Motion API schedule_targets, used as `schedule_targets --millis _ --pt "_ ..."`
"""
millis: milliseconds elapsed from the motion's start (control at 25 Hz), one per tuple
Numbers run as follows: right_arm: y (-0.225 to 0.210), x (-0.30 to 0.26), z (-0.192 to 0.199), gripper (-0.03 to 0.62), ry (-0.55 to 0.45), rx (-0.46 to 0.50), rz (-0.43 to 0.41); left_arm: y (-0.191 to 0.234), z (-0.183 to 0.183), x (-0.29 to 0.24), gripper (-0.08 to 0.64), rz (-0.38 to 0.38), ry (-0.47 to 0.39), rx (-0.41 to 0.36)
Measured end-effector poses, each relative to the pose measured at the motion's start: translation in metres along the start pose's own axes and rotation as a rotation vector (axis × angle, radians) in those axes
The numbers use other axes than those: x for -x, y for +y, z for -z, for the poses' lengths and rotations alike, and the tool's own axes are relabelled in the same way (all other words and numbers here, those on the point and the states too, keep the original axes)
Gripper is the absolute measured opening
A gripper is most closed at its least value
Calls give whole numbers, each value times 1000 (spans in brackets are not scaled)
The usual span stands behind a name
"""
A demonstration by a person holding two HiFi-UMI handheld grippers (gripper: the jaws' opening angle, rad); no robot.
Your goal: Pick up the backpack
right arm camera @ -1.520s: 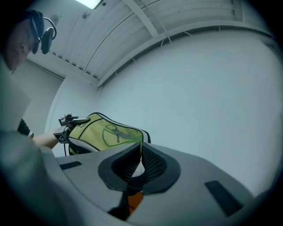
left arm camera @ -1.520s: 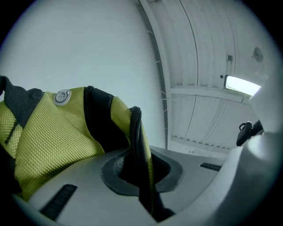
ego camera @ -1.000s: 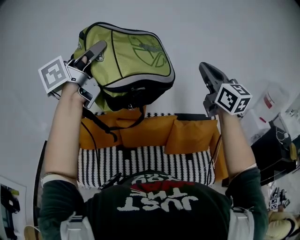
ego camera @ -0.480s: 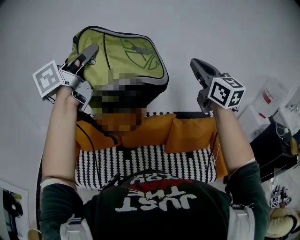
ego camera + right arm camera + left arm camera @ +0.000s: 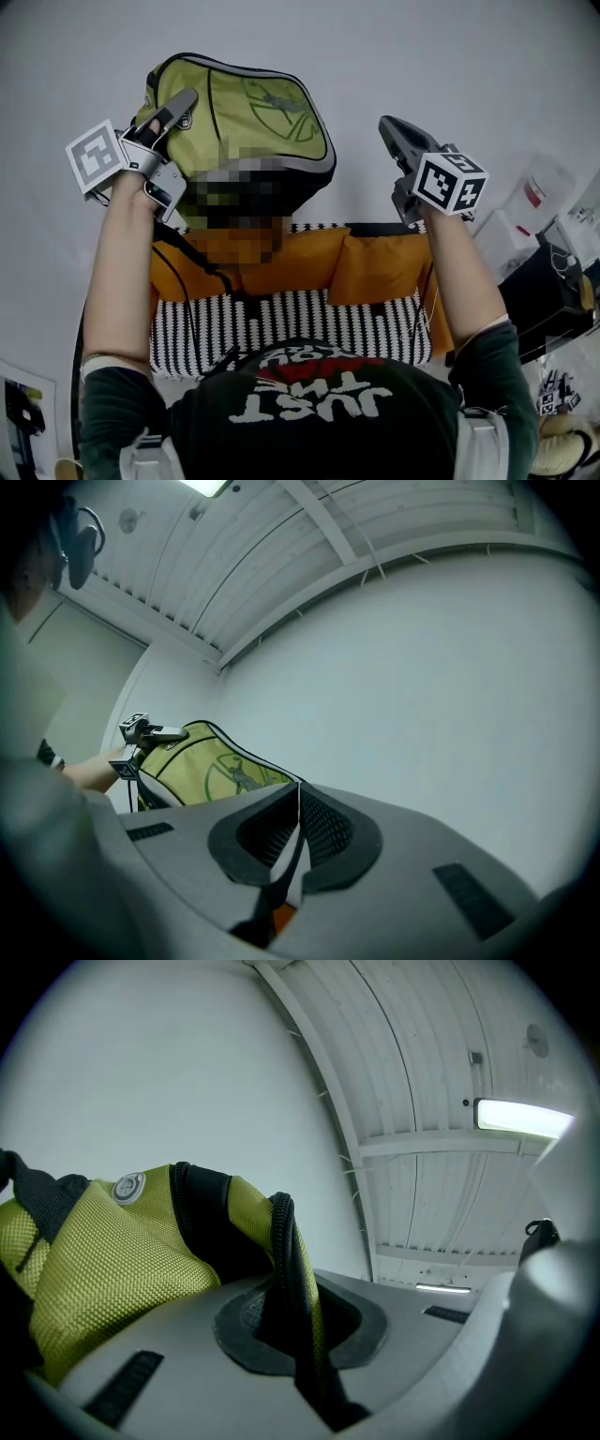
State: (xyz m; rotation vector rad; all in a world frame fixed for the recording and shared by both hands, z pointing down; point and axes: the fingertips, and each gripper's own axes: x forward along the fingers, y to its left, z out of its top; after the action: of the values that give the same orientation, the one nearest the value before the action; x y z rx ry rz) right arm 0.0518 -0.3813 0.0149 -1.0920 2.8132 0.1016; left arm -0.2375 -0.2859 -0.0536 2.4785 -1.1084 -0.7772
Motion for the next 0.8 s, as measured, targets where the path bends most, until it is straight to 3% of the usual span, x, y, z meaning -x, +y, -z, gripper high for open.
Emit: schedule_targets --millis 800 --pt "1 1 -1 29 6 43 15 -3 -1 0 23 11 -4 3"
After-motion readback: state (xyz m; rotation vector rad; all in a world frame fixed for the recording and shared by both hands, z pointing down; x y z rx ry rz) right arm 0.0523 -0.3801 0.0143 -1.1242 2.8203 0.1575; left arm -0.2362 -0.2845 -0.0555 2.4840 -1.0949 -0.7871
